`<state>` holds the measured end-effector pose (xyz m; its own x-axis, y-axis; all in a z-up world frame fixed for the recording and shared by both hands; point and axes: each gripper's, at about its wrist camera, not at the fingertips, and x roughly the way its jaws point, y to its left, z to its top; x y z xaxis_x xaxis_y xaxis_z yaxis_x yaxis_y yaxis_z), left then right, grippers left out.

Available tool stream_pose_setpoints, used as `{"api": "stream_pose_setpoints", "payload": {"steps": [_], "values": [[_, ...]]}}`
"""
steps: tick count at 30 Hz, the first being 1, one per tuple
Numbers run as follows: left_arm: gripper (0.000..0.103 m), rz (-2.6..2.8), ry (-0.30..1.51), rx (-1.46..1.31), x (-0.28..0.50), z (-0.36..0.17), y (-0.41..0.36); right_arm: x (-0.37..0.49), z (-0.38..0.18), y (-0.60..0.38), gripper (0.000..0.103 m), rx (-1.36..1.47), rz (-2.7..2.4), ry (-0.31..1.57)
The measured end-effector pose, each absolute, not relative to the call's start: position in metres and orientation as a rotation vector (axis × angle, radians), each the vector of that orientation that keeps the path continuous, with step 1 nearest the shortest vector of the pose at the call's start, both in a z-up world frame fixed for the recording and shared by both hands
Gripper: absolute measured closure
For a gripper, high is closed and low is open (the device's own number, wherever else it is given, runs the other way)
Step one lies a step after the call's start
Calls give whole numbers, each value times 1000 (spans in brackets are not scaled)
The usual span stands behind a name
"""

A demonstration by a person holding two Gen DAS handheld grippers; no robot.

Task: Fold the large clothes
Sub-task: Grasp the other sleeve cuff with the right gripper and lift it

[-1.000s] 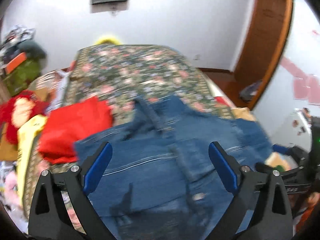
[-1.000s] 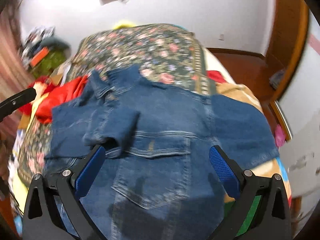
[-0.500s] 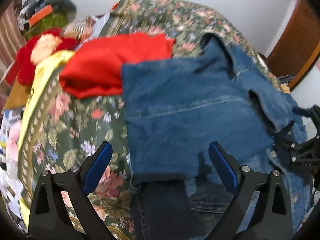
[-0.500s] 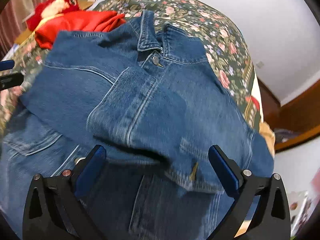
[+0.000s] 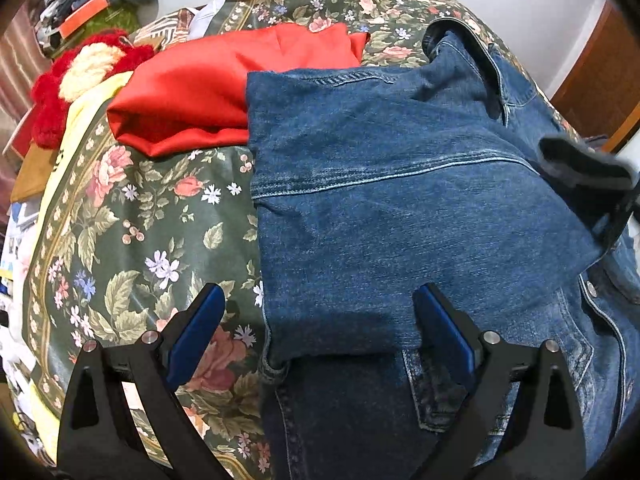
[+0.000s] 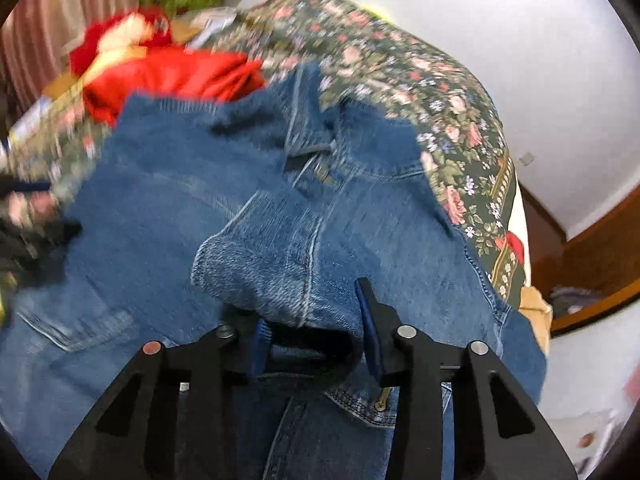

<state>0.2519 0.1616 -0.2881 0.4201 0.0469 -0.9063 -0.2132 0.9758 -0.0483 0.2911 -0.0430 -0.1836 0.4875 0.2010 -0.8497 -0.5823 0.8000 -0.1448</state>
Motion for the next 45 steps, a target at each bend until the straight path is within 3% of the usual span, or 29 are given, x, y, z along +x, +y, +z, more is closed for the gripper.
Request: {"api": "stream_pose_setpoints", "payload": {"steps": [7, 9, 26, 31, 39, 45], "values": [[6, 154, 1120, -144, 252, -279, 152, 300, -154, -84, 78, -198, 443, 916], [6, 151, 1115, -130, 249, -276, 147, 299, -150, -97, 88, -162, 410, 900], [6, 139, 1125, -101, 247, -265, 124, 300, -161, -168, 88, 14, 300, 912], [6, 141, 1146, -116, 246, -272, 122, 304, -194, -179, 83, 19, 249, 1021], [6, 146, 1139, -106, 241, -264, 119, 288, -215, -207, 54, 31, 222, 1109], [6, 121, 1065, -96, 249, -234, 105, 276, -200, -244, 52, 99, 179, 1099]]}}
